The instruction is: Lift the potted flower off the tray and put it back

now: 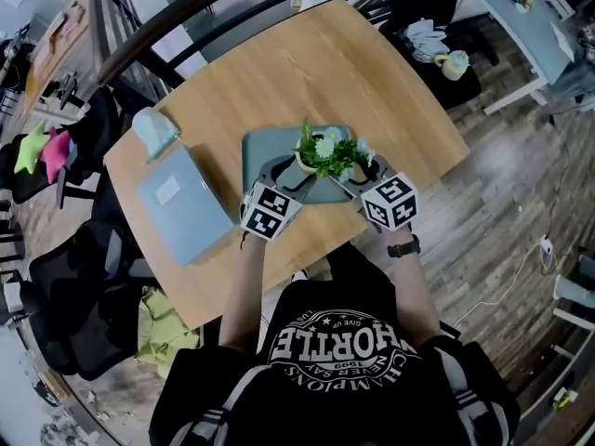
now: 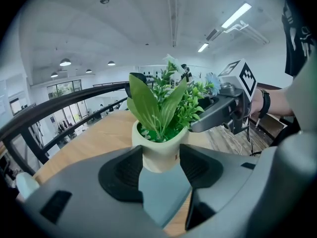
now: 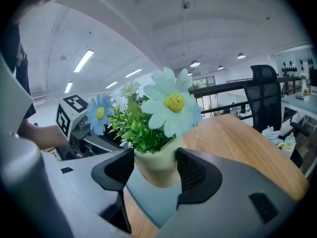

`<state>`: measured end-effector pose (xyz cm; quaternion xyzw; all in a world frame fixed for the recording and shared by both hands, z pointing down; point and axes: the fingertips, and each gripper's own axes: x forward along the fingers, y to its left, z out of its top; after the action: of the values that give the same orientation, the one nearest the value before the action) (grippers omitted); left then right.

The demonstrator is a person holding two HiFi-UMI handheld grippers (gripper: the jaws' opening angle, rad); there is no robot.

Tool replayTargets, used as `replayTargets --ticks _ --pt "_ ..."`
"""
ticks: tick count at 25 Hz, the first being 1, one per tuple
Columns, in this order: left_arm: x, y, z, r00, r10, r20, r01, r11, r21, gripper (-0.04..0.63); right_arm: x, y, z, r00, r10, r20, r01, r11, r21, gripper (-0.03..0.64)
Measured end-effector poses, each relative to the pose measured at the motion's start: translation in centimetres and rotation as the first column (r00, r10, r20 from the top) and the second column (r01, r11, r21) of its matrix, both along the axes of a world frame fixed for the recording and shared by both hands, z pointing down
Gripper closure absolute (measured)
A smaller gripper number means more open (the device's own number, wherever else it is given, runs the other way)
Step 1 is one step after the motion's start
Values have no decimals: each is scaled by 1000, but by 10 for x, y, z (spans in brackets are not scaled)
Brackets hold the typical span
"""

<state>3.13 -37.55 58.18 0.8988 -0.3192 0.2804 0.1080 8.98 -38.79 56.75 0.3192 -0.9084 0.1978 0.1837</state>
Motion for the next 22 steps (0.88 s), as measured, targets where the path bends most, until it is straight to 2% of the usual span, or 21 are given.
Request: replayTargets --ticks 6,12,22 --pt "2 -34 46 1000 -30 -1 30 1000 1 347 4 -35 40 1000 -20 5 20 1000 -18 328" --pt "-3 -50 91 998 -53 24 55 996 -75 347 0 -55 81 999 -38 -20 37 997 -63 328" --pt "4 -63 131 998 -56 28 59 992 -108 347 2 -69 122 997 -58 -61 51 994 -98 328"
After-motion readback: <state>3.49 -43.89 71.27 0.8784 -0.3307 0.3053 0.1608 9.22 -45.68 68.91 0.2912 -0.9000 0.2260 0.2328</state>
